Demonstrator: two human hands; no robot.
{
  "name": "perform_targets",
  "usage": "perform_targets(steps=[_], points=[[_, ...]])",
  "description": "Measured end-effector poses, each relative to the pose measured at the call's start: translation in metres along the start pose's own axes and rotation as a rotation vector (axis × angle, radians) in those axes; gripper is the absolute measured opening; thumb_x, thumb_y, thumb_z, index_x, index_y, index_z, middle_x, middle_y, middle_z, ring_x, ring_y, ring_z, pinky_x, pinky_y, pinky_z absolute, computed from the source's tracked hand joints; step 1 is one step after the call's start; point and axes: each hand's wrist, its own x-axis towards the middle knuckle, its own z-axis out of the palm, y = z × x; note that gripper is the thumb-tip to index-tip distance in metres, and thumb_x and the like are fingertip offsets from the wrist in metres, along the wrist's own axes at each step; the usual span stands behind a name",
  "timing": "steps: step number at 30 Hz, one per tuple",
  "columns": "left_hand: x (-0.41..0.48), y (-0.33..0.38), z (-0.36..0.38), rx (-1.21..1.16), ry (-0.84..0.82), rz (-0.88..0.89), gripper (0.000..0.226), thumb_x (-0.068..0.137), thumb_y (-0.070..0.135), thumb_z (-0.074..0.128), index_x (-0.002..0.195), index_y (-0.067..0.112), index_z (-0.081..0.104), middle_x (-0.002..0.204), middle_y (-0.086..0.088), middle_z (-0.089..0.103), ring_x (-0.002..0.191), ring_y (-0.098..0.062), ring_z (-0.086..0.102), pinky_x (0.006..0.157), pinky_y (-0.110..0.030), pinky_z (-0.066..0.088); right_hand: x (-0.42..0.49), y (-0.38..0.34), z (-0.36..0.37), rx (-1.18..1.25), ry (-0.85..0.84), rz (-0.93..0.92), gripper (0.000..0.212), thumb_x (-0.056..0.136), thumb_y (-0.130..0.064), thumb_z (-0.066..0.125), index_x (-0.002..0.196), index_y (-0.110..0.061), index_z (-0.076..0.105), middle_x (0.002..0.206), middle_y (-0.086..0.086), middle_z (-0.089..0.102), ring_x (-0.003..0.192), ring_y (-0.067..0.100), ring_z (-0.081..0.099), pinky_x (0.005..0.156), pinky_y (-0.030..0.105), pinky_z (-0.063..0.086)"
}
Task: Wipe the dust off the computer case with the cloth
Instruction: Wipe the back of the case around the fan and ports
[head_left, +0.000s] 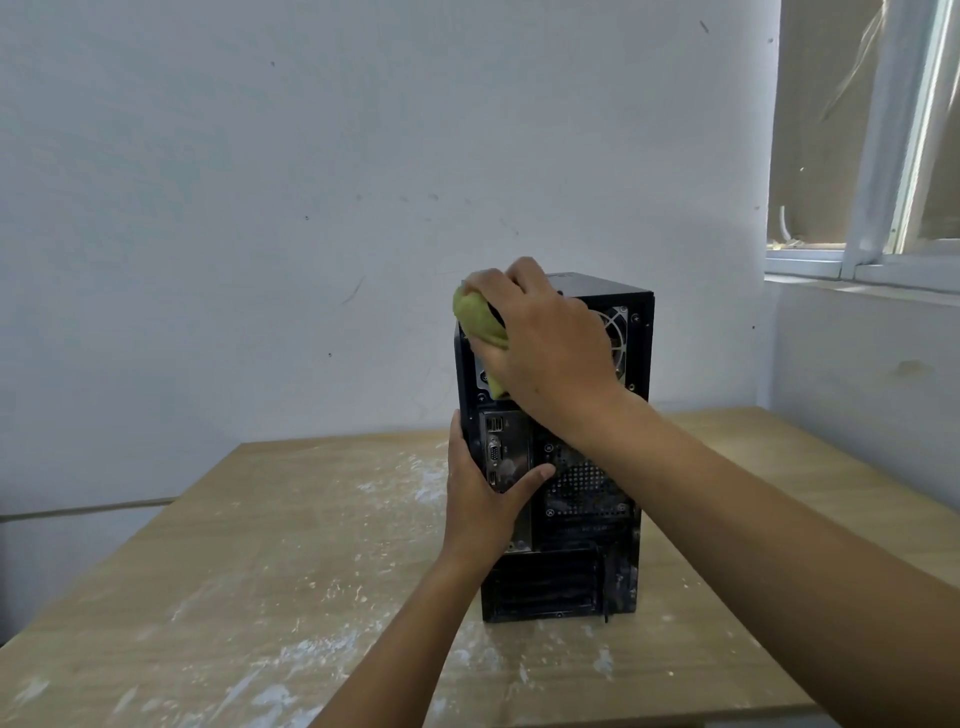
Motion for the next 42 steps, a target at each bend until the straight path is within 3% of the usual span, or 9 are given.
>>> perform_targets(steps=[4,8,11,17,23,30,34,38,42], points=[[0.0,-0.001,-0.001,-0.014,0.001,0.02,0.122,0.056,0.07,0.078,0.154,0.031,0.014,0.156,0.01,0.032,0.142,-0.012,0.032,0.114,-0.045,0.036,-0.004,-0.009,0.01,-0.05,-0.049,0.006,0.034,0.087,-0.029,0.067,0.117,-0.018,0.057,0.105,0.007,0.053,0.062,0.026,0.056,0.049,0.029,0.041],[0.002,-0.001,0.0,-0.031,0.012,0.052,0.102,0.073,0.034,0.083,0.151,0.034,0.018,0.151,0.01,0.038,0.136,-0.005,0.038,0.11,-0.03,0.039,-0.027,-0.005,0.02,-0.092,-0.05,-0.02,0.038,0.076,-0.026,0.078,0.109,-0.016,0.063,0.095,0.01,0.057,0.051,0.027,0.059,0.042,0.026,0.039],[0.004,-0.005,0.0,-0.023,0.009,0.074,0.096,0.076,0.021,0.083,0.15,0.029,0.023,0.141,0.005,0.048,0.127,-0.008,0.049,0.098,-0.026,0.05,-0.044,-0.001,0.024,-0.137,-0.088,-0.057,0.034,0.073,-0.025,0.08,0.102,-0.016,0.064,0.09,0.008,0.056,0.048,0.022,0.056,0.037,0.025,0.042],[0.007,-0.008,0.002,0.107,0.028,0.162,0.038,0.089,0.006,0.067,0.12,-0.004,0.048,0.094,0.006,0.056,0.084,0.007,0.057,0.065,-0.01,0.044,-0.08,-0.009,0.037,-0.218,-0.264,-0.053,0.03,0.067,-0.02,0.082,0.091,-0.018,0.064,0.093,0.009,0.06,0.044,0.022,0.055,0.036,0.023,0.029],[0.006,0.0,0.004,0.065,0.039,0.217,0.047,0.091,0.009,0.065,0.131,0.004,0.041,0.108,-0.002,0.058,0.094,-0.006,0.06,0.071,-0.012,0.047,-0.065,-0.01,0.03,-0.147,-0.172,-0.014,0.034,0.07,-0.025,0.081,0.098,-0.02,0.062,0.088,0.005,0.054,0.046,0.022,0.054,0.037,0.023,0.029],[0.008,-0.001,0.003,0.056,0.039,0.162,0.054,0.088,0.016,0.067,0.134,0.005,0.041,0.112,-0.003,0.059,0.099,-0.004,0.059,0.07,-0.009,0.046,-0.056,-0.012,0.032,-0.157,-0.172,0.023,0.037,0.067,-0.025,0.084,0.099,-0.023,0.064,0.084,0.003,0.054,0.044,0.021,0.053,0.04,0.022,0.025],[0.003,-0.006,-0.001,-0.013,0.004,0.091,0.092,0.079,0.008,0.079,0.151,0.022,0.023,0.131,0.005,0.055,0.114,-0.002,0.057,0.086,-0.02,0.054,-0.064,0.001,0.021,-0.118,-0.192,0.055,0.033,0.082,-0.032,0.072,0.112,-0.024,0.061,0.096,0.006,0.055,0.054,0.027,0.059,0.044,0.026,0.036],[0.004,-0.007,0.0,-0.015,0.017,0.087,0.093,0.077,0.012,0.083,0.149,0.029,0.026,0.139,0.006,0.051,0.125,-0.007,0.052,0.099,-0.03,0.051,-0.063,0.005,0.013,-0.075,-0.215,0.108,0.035,0.089,-0.038,0.061,0.123,-0.028,0.056,0.106,0.004,0.052,0.065,0.027,0.061,0.051,0.028,0.04],[0.003,-0.008,-0.001,-0.036,0.001,0.057,0.095,0.075,0.019,0.084,0.149,0.029,0.025,0.136,0.002,0.053,0.123,-0.013,0.055,0.098,-0.031,0.052,-0.067,0.011,0.007,-0.013,-0.215,0.166,0.033,0.09,-0.039,0.059,0.121,-0.03,0.055,0.106,0.0,0.053,0.071,0.023,0.061,0.057,0.03,0.049]])
